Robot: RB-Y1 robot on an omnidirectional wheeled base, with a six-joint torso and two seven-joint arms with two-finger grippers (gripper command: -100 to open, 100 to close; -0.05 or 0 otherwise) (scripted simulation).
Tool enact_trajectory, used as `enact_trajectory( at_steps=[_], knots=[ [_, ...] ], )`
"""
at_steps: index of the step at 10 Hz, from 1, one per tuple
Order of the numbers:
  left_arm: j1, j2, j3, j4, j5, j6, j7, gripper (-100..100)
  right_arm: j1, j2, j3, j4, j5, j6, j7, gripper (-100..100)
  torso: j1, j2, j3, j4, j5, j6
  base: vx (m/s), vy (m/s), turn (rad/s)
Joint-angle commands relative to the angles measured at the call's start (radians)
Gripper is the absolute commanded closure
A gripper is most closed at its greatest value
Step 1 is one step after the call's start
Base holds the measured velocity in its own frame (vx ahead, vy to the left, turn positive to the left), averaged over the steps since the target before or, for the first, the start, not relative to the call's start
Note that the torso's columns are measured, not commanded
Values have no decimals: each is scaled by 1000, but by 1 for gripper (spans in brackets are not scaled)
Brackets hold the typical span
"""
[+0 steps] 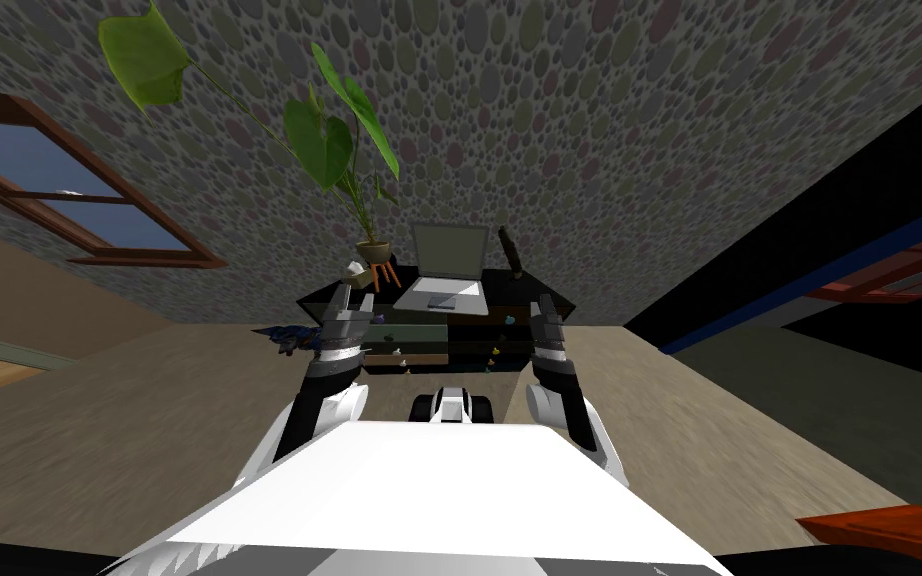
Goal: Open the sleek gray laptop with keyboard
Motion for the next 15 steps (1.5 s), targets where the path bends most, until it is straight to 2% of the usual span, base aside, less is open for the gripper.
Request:
enact_trajectory(
  at_steps=[1, 7, 8, 9, 10, 12, 13, 14, 15],
  knots=[
    [-50, 63, -6, 24, 12, 43, -4, -100, 0, 0, 0, 0, 0, 0, 0, 0, 1, 33, -69, 33, 0, 0, 19, 7, 7],
    [-223, 154, -30, 104, 58, 195, -20, -100, 0, 0, 0, 1, 0, 0, 0, 0, 0, 46, -94, 47, 0, 0, 31, 14, 10],
    [-235, 154, -30, 104, 58, 204, -20, -100, 0, 0, 0, 1, 0, 0, 0, 0, 0, 46, -94, 47, 0, 0, 28, 15, 2],
    [-272, 166, -35, 120, 67, 239, -24, -100, 0, 0, 0, 1, 0, 0, 0, 0, 0, 47, -94, 47, 0, 0, 24, 12, 9],
    [-276, 166, -35, 120, 67, 239, -24, -100, 0, 0, 0, 1, 0, 0, 0, 0, 0, 47, -93, 47, 0, 0, 16, 7, 4],
    [-348, 189, -46, 153, 89, 303, -31, -100, 0, 0, 0, 1, 0, 0, 0, 0, 0, 47, -94, 47, 0, 0, 30, 12, 12],
    [-362, 189, -46, 153, 89, 314, -31, -100, 0, 0, 0, 1, 0, 0, 0, 0, 0, 46, -95, 47, 0, 0, 31, 13, 3],
    [-405, 200, -52, 170, 100, 353, -35, -100, 0, 0, 0, 1, 0, 0, 0, 0, 0, 46, -94, 47, 0, 0, 28, 13, 8],
    [-408, 200, -52, 170, 100, 354, -35, -100, 0, 0, 0, 1, 0, 0, 0, 0, 0, 47, -94, 47, 0, 0, 21, 10, 4]
  ],
)
